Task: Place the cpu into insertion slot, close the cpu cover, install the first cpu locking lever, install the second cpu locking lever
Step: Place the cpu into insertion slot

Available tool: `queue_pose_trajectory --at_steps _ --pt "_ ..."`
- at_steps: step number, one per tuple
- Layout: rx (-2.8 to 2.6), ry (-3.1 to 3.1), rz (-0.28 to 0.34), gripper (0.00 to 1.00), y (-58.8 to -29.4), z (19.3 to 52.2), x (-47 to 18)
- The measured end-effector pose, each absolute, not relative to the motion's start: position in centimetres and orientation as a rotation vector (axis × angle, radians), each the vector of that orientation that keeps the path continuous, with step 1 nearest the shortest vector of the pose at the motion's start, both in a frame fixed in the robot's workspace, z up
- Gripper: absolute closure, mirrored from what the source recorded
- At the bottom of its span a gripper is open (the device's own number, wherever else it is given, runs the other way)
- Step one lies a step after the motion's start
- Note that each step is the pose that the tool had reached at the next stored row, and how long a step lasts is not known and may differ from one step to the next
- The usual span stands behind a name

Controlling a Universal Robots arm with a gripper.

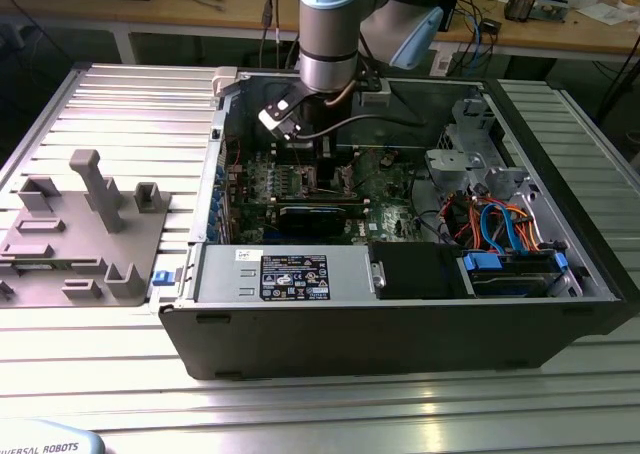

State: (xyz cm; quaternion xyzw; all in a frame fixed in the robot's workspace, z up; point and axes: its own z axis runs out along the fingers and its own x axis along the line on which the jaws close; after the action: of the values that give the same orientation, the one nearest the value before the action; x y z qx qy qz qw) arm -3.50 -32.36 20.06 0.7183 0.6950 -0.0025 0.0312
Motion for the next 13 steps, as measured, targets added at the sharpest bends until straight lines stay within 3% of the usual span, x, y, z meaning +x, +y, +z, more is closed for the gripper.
queue_pose_trajectory --at_steps 13 --pt "2.213 2.141 -0.008 0.46 -32.62 19.95 -3.41"
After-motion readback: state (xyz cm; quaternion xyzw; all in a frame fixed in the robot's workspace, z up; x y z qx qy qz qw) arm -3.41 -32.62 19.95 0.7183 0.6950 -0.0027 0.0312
